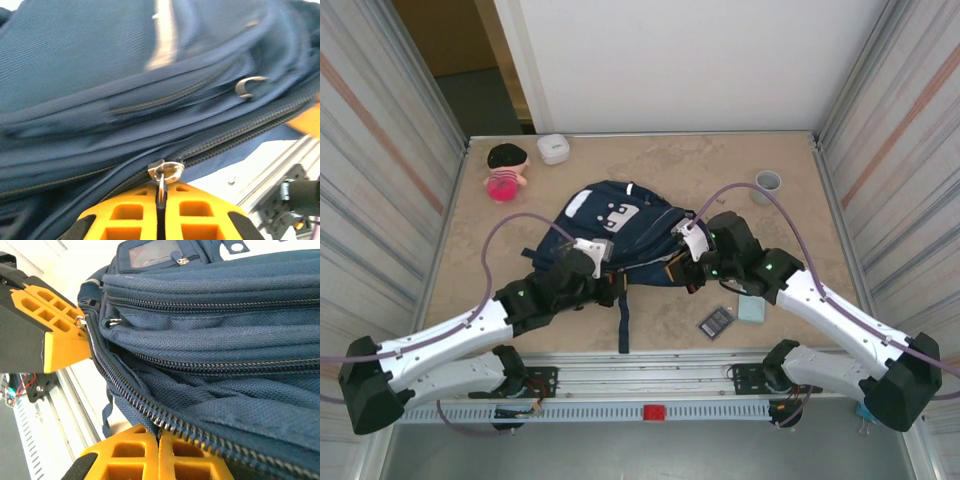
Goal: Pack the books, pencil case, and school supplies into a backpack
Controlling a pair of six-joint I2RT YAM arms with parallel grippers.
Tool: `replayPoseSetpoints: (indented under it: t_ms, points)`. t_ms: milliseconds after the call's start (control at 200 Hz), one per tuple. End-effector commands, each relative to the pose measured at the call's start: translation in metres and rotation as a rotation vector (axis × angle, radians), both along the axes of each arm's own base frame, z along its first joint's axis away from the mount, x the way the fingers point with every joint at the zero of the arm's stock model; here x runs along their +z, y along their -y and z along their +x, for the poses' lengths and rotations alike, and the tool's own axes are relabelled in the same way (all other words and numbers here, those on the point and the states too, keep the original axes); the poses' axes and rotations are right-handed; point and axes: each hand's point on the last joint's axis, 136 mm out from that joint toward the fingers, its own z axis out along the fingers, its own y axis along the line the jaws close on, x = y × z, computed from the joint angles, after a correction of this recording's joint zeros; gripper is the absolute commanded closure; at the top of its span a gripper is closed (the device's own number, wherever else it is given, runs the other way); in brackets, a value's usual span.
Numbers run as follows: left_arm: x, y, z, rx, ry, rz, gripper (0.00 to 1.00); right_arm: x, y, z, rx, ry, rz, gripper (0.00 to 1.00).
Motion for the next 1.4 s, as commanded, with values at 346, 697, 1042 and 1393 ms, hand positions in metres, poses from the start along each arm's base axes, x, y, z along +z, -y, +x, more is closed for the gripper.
replayPoseSetpoints:
  t_ms: [346, 697, 1042, 1393]
  points:
    - [0.034, 0.016, -0.013, -0.341, 0.284, 0.052, 0.28, 0.028, -0.004, -0.011, 0.126, 0.031, 0.087, 1.0]
    - [0.03, -0.035, 0.001, -0.613, 0.814, 0.574, 0.22, 0.037, 0.0, -0.015, 0.271, 0.005, 0.107, 1.0]
    - [-0.011, -0.026, 0.039, -0.678, 0.784, 0.544, 0.4, 0.05, 0.003, -0.009, 0.308, -0.025, 0.155, 1.0]
    - [-0.016, -0.014, 0.024, -0.663, 0.778, 0.375, 0.26, 0.057, 0.019, 0.014, 0.271, -0.062, 0.209, 1.0]
